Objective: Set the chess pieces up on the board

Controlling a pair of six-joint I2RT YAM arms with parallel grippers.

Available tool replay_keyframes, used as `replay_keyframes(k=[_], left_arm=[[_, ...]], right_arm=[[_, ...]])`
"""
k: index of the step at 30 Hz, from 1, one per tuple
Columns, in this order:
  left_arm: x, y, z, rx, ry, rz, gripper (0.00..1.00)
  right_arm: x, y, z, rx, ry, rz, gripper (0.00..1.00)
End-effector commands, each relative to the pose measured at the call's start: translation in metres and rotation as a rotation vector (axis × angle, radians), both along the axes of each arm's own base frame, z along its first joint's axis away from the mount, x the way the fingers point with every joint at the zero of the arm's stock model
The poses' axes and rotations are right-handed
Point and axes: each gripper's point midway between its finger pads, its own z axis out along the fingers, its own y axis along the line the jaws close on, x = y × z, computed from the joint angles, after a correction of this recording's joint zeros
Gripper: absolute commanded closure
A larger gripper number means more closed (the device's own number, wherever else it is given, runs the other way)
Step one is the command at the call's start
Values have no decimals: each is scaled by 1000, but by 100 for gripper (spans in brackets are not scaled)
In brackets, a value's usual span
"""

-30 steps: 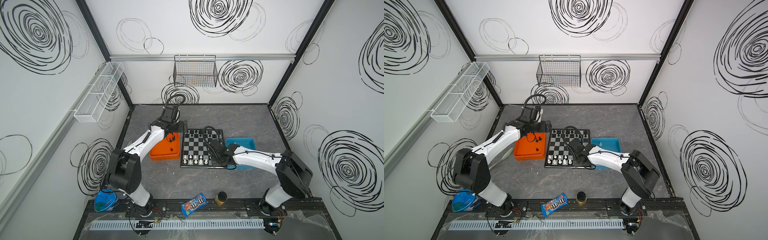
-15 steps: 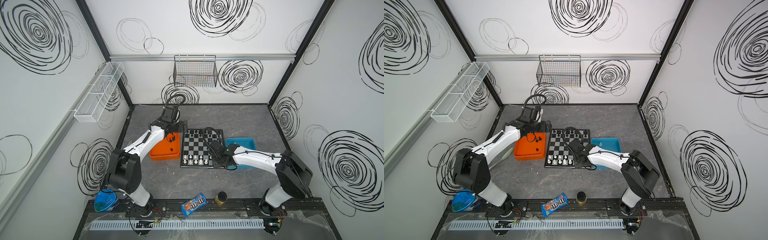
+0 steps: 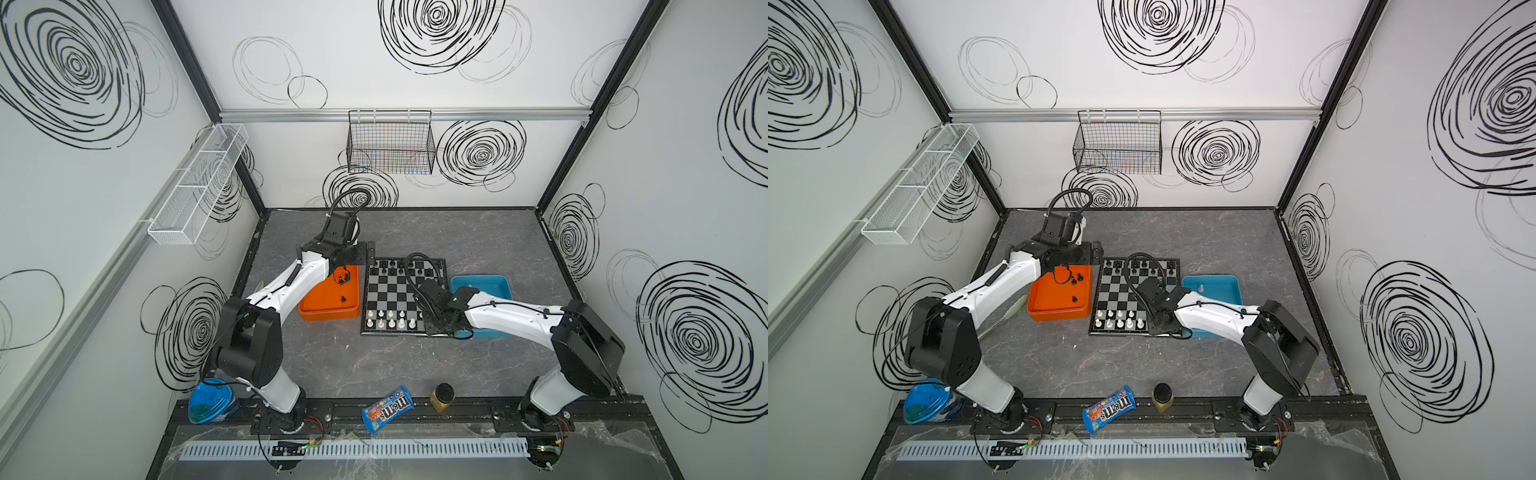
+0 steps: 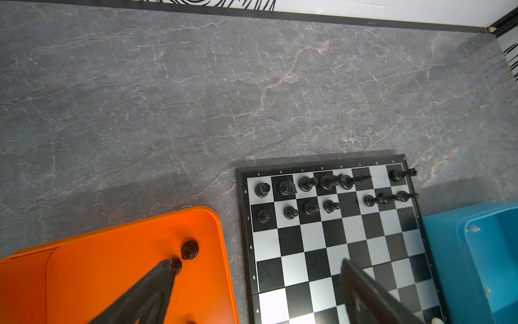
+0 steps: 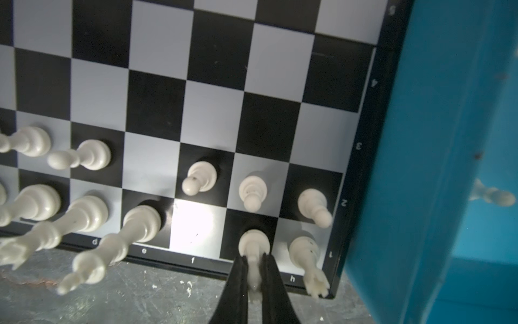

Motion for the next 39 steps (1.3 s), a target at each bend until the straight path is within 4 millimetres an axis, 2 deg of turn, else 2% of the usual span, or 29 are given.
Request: replay_keyframes(k=[1,39], left_arm=[[3,-4,4,-6,-12,-4,4],[3,-4,2,-3,-7,-3,4]], right_arm=[[2,1,0,-19,-1,1,89],[3,6,2,11,-16,8,89]])
